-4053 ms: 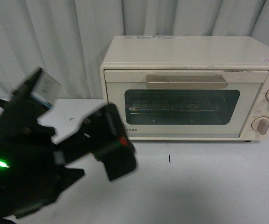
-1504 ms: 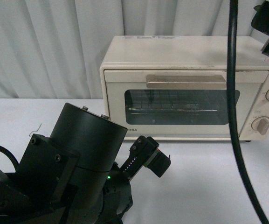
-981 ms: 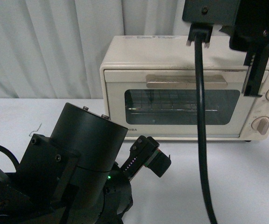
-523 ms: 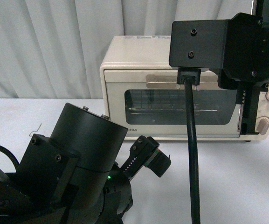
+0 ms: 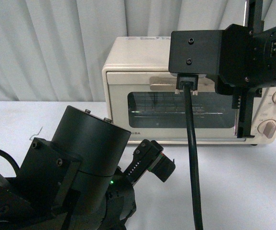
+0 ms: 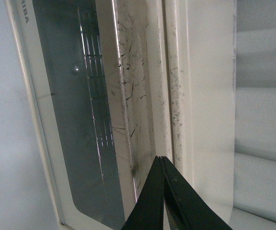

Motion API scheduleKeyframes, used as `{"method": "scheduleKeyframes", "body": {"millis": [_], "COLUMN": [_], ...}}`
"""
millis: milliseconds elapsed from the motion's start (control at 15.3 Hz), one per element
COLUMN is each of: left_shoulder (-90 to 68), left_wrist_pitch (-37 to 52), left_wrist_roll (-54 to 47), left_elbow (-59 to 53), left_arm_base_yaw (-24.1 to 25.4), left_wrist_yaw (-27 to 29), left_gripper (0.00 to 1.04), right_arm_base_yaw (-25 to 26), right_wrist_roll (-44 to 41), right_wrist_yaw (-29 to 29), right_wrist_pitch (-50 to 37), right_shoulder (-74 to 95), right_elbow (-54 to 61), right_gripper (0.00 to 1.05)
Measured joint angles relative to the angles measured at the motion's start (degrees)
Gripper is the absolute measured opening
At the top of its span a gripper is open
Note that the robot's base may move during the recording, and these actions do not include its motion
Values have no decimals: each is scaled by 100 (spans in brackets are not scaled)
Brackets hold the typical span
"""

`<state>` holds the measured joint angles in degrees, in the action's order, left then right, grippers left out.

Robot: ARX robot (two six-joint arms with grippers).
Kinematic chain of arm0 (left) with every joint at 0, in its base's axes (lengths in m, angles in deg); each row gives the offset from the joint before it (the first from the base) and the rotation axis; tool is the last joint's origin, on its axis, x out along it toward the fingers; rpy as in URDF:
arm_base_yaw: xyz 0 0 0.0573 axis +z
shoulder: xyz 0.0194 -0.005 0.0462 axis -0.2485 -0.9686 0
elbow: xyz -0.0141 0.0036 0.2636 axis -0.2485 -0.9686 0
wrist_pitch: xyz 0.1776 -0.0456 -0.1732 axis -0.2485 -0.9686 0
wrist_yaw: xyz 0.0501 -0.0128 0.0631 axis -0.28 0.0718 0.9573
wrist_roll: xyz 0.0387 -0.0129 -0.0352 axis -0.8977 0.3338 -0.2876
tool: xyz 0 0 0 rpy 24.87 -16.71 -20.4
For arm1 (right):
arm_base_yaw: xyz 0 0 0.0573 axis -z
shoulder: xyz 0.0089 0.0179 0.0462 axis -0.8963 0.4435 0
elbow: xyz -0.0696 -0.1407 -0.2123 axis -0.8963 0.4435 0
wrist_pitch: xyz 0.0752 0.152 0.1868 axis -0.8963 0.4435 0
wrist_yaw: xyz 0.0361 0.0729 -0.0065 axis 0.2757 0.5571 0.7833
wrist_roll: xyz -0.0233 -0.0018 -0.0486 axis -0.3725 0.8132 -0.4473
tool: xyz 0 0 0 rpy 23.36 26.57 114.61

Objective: Open oven

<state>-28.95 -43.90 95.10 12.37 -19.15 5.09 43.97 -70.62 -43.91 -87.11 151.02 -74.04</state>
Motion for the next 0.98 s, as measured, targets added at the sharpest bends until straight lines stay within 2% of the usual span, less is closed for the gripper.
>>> {"method": "scheduleKeyframes", "body": {"millis": [458,981], "left_shoulder": [0,0], "left_wrist_pitch": [0,0], "left_wrist_roll": [0,0], "left_elbow": [0,0], "left_arm_base_yaw": [0,0], "left_wrist_yaw": [2,2], "left_gripper": [98,98], "right_arm_base_yaw": [157,175], "right_wrist_roll": [46,468], "right_wrist_yaw": [144,254], "right_wrist_pitch": [94,155], "right_shoulder": [256,168], "right_elbow": [-240,-92], "right_gripper": [2,2]}}
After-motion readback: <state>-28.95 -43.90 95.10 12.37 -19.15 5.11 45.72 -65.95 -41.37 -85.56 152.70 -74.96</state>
